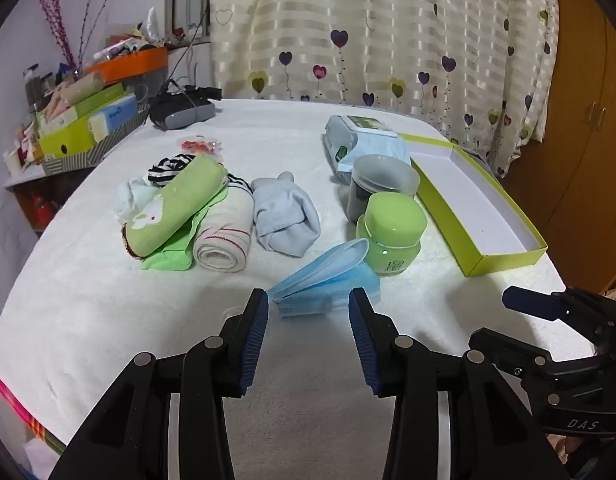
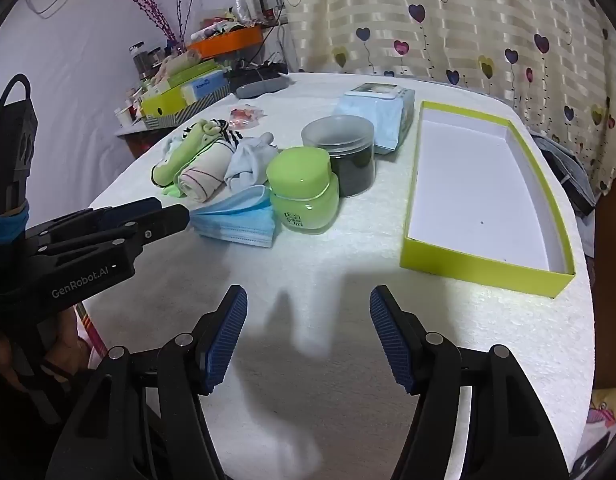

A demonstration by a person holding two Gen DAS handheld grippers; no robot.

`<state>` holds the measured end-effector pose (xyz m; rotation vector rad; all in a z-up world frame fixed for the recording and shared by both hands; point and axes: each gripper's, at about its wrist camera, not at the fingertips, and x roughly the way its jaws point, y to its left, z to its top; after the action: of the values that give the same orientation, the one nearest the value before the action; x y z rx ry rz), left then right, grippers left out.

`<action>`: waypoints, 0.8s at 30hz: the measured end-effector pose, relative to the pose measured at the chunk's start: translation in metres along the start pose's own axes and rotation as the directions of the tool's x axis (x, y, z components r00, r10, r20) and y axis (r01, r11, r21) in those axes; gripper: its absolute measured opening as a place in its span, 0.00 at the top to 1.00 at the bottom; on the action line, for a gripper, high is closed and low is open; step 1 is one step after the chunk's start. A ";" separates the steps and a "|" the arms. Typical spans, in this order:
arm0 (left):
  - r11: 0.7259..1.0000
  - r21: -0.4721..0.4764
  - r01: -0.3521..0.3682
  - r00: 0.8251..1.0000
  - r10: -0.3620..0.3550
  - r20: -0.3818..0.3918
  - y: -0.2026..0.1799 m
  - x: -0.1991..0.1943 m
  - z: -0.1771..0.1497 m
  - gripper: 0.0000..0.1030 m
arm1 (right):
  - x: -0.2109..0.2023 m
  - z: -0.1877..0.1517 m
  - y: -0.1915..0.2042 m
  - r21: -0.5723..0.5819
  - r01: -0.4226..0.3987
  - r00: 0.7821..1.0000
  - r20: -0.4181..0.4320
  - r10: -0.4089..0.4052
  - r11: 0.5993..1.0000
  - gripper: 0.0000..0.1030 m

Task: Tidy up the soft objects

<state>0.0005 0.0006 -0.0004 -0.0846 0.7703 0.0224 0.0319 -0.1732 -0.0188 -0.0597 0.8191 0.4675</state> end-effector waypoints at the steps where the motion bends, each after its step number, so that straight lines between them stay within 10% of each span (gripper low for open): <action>1: 1.000 0.001 -0.002 1.000 0.002 -0.001 0.000 0.000 0.000 0.61 | 0.000 0.000 0.000 0.004 -0.004 1.000 -0.003 0.004 1.000 0.37; 24: 0.998 -0.029 -0.062 0.998 0.061 -0.014 0.016 0.007 -0.005 0.61 | 0.003 0.007 0.017 -0.045 -0.029 1.000 0.007 0.030 0.999 0.37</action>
<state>0.0016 0.0159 -0.0100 -0.0887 0.7859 0.0916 0.0312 -0.1549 -0.0136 -0.0875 0.8033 0.5137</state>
